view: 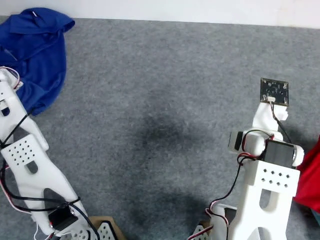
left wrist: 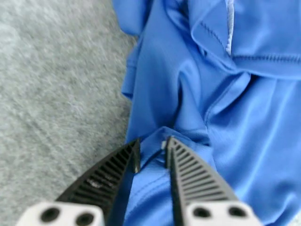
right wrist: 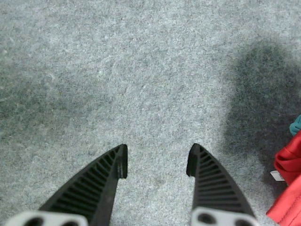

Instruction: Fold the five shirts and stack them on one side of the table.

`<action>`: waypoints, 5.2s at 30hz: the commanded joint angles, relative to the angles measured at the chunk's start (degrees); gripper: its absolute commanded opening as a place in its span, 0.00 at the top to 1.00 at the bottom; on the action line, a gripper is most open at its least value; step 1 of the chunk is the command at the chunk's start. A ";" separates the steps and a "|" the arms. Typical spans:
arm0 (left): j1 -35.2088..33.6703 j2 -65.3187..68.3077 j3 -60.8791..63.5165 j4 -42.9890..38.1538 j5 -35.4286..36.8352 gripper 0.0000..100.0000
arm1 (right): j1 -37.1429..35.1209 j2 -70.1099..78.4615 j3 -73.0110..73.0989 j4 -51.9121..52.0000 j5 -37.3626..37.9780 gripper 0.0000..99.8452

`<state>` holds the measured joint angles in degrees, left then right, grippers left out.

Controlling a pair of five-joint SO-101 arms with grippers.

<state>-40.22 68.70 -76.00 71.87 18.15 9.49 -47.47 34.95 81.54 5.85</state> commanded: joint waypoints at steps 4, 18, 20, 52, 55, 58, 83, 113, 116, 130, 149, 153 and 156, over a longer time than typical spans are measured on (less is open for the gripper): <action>3.47 -0.92 -2.68 3.08 -0.44 0.99 | -0.40 -0.04 -0.22 -0.92 -0.44 0.79; 17.54 -1.27 -9.10 18.37 -0.18 0.99 | -0.40 -0.04 -0.13 -1.01 -0.79 0.79; 20.97 -1.27 -14.55 22.24 0.26 0.99 | -0.48 -0.04 -0.13 -1.10 -0.88 0.79; 65.19 -26.68 -19.12 29.01 3.52 0.99 | -3.30 0.48 10.51 -13.23 -5.98 0.79; 53.05 -30.46 -18.95 29.01 3.52 0.98 | -5.67 0.48 11.56 -13.14 -5.54 0.79; 39.52 -32.40 -17.98 29.01 3.52 0.89 | -10.33 0.13 14.11 -13.14 -2.37 0.78; 47.16 -32.31 38.99 28.31 -2.81 0.71 | -14.55 0.48 17.71 -17.63 -1.76 0.78; 46.90 -32.22 56.22 3.34 -2.81 0.99 | -14.64 0.48 17.98 -17.63 -2.11 0.79; 46.90 -32.31 56.22 3.43 -2.81 0.99 | -14.64 0.48 18.86 -17.71 -2.11 0.79; 40.84 -39.69 52.53 15.12 -2.73 0.99 | -14.73 0.48 21.32 -20.53 -2.20 0.79; 6.73 -80.48 76.62 27.34 -25.76 0.99 | -23.87 2.15 22.20 -35.03 -2.20 0.79; -1.36 -87.78 86.64 27.34 -35.96 0.99 | -28.09 11.38 15.43 -38.02 -4.04 0.79; -4.70 -93.85 94.90 26.90 -47.21 0.99 | -29.85 21.93 8.04 -40.48 -6.77 0.79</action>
<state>-41.80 -18.59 13.14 98.07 -18.86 -18.55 -33.76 51.12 43.91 1.27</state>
